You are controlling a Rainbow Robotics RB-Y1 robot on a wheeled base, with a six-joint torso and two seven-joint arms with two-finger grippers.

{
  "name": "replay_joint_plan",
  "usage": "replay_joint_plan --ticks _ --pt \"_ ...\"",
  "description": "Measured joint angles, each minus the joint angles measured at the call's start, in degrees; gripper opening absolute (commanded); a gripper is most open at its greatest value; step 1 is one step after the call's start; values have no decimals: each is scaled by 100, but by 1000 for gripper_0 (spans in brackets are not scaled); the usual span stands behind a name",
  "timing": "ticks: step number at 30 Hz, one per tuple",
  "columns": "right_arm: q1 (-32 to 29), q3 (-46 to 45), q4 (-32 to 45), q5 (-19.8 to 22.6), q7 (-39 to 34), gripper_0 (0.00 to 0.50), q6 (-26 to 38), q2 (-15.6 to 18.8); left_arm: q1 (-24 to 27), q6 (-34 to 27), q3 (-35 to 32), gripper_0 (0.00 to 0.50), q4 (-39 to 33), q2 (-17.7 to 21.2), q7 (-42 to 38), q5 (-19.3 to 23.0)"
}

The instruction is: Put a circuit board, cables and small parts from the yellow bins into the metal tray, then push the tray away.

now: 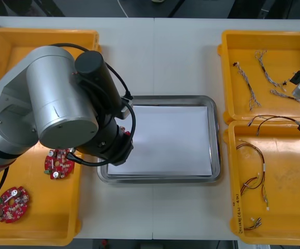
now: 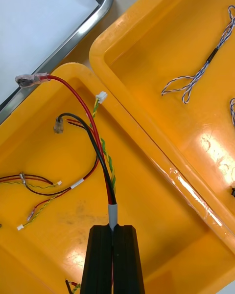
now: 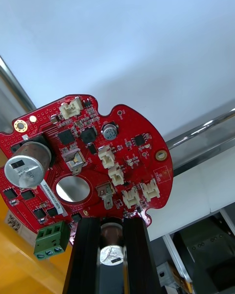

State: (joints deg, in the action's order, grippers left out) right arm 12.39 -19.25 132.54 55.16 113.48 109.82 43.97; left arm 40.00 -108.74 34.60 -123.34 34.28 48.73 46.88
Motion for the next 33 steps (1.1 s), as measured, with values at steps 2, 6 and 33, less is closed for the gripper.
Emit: replay_joint_plan --ticks 2,6,33 --pt "1 2 0 -13 0 0 0 0 0 154 98 3 126 -35 0 -59" --pt "2 5 0 -18 0 0 0 0 0 423 274 2 380 -104 0 -190" --pt "4 6 1 -16 0 0 0 1 -22 1621 1213 2 1052 -167 -2 -998"
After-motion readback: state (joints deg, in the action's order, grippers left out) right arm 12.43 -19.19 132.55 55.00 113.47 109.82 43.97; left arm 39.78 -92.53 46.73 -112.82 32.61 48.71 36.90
